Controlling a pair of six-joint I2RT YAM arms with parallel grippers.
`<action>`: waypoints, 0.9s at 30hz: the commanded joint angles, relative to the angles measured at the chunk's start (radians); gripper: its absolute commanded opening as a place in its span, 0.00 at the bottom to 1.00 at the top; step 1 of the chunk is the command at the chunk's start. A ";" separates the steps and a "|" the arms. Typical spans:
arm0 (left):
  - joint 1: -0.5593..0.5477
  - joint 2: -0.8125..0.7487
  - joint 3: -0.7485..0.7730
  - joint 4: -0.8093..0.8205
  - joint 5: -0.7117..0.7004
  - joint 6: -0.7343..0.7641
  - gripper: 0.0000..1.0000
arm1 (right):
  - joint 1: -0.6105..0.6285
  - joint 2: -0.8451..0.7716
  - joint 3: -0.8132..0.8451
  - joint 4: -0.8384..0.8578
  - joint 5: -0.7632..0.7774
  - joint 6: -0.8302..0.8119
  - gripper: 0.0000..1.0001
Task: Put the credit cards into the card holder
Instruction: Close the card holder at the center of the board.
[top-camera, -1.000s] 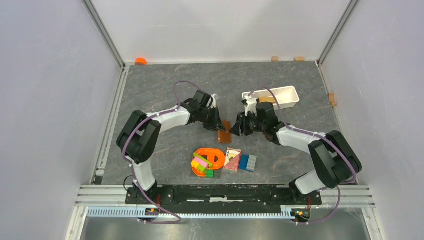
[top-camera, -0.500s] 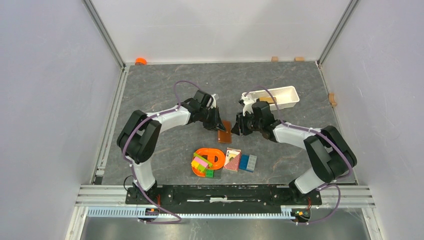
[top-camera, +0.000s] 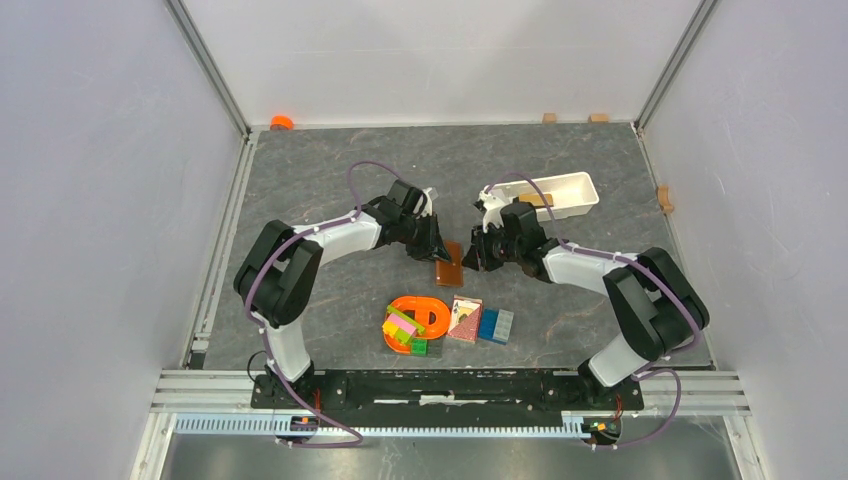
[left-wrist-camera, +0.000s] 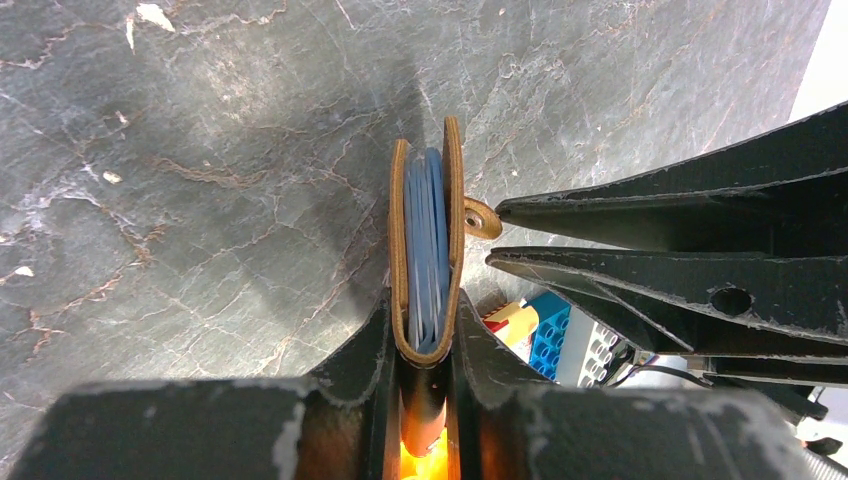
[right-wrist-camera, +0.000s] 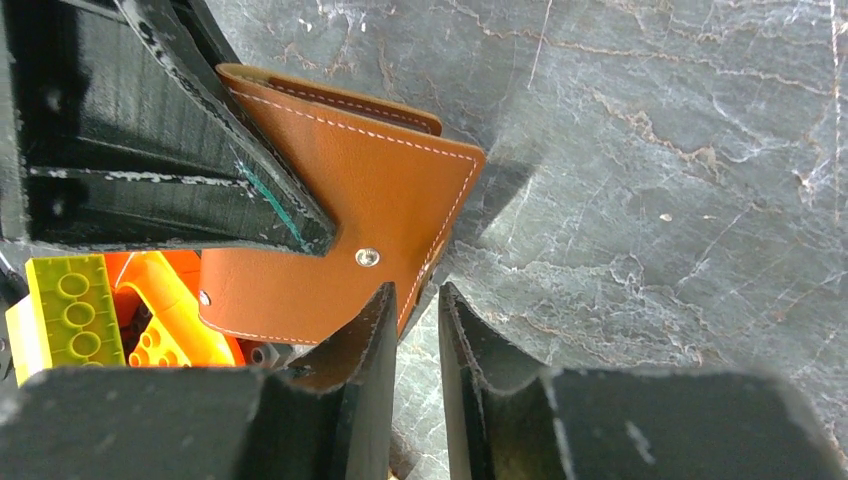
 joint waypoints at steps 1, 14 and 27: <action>0.001 0.003 0.038 0.001 -0.005 0.036 0.02 | 0.008 0.011 0.049 0.016 0.003 -0.018 0.26; 0.001 0.004 0.041 -0.003 -0.005 0.040 0.02 | 0.010 0.030 0.061 -0.007 0.010 -0.031 0.14; 0.003 0.003 0.041 -0.005 -0.005 0.040 0.02 | 0.011 0.048 0.066 -0.010 0.011 -0.038 0.10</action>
